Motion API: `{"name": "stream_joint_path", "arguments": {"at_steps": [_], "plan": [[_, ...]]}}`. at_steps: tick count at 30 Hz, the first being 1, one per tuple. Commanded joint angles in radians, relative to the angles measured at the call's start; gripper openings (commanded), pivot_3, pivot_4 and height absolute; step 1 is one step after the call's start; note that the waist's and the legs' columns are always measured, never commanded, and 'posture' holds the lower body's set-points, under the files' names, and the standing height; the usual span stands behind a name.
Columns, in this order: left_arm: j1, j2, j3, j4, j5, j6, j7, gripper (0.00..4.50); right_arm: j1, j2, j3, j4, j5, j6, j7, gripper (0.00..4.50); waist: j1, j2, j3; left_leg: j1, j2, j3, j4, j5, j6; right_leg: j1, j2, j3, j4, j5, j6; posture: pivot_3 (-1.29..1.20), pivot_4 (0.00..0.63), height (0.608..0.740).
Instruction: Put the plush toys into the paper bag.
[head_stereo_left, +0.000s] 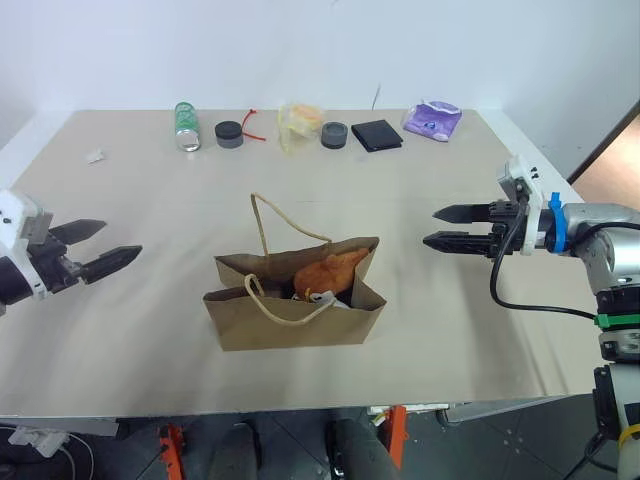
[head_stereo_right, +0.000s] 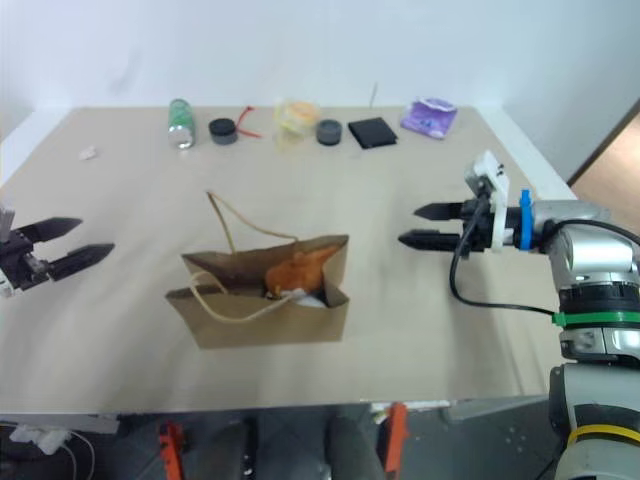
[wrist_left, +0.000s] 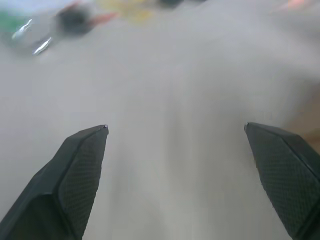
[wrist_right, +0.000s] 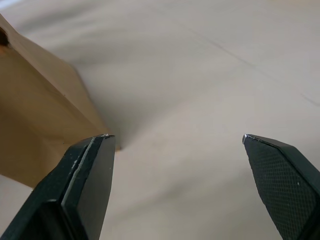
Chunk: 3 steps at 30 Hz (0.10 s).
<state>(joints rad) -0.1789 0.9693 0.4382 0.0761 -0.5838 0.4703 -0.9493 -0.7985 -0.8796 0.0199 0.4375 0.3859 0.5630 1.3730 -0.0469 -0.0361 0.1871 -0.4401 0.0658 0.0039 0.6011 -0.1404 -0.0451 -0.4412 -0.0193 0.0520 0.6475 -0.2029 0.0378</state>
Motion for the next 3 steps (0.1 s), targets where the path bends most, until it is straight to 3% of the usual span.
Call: {"name": "stream_joint_path", "arguments": {"at_steps": [1, 3], "plan": [[-0.040, 0.010, -0.020, 0.006, 0.029, -0.031, -0.020, 4.50, 0.015, -0.017, -0.032, -0.012, -0.002, -0.012, -0.001, 4.42, 0.000, 0.000, 0.000, 0.000, 0.000, 0.000, 0.000, -0.001, -0.001, 0.000, 0.000, 0.000, 0.000, 0.000, 0.000, 0.00, 0.150, 0.740], [-0.033, 0.007, -0.044, -0.010, 0.045, -0.029, -0.023, 4.50, 0.032, -0.017, -0.037, -0.023, -0.002, -0.011, -0.011, 4.42, 0.000, 0.000, 0.000, -0.001, 0.000, 0.001, 0.000, -0.002, -0.003, -0.001, -0.001, 0.000, 0.000, -0.001, 0.000, 0.00, 0.150, 0.740]]}}
